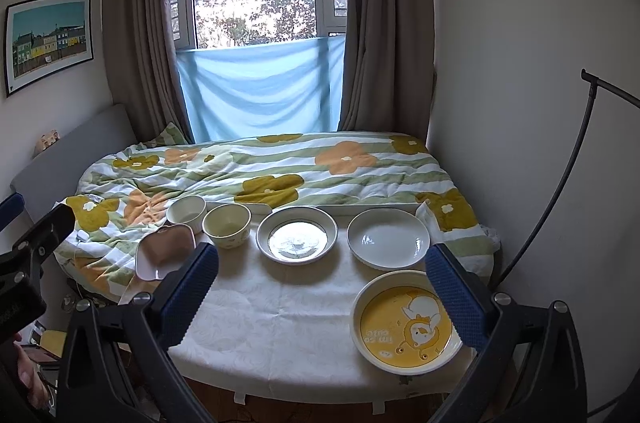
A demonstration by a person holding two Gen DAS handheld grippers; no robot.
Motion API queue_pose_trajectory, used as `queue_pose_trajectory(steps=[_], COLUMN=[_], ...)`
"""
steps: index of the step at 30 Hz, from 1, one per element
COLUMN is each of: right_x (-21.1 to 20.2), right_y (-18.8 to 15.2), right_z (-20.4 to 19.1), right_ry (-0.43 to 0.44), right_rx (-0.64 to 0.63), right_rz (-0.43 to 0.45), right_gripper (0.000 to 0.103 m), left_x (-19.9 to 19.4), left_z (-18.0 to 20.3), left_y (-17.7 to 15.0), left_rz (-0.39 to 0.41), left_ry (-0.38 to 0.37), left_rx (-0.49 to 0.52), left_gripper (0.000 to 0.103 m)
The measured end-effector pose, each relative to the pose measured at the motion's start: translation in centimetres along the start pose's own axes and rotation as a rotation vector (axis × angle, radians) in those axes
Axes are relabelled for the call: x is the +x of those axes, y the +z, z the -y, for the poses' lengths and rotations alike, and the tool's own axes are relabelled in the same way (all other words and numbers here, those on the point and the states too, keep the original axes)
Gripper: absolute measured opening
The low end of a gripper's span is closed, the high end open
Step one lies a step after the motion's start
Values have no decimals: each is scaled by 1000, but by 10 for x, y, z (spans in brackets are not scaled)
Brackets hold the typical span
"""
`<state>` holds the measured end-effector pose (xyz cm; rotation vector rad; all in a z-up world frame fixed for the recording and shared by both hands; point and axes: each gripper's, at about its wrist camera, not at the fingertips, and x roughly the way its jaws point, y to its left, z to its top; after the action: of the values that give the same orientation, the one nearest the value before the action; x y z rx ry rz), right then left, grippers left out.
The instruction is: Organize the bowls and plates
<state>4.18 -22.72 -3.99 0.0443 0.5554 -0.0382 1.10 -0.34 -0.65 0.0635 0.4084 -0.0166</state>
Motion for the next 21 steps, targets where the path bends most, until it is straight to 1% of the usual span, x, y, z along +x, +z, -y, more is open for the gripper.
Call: queue_pose_trajectory(steps=[21], right_x=[0], right_y=[-1], right_z=[-3], right_ry=[2], right_rx=[0], right_rz=[-1], right_gripper=[103], left_x=[-4], left_z=[-6], left_y=[0], left_rz=[2], left_ry=[-13], left_rx=[-14], left_gripper=[103])
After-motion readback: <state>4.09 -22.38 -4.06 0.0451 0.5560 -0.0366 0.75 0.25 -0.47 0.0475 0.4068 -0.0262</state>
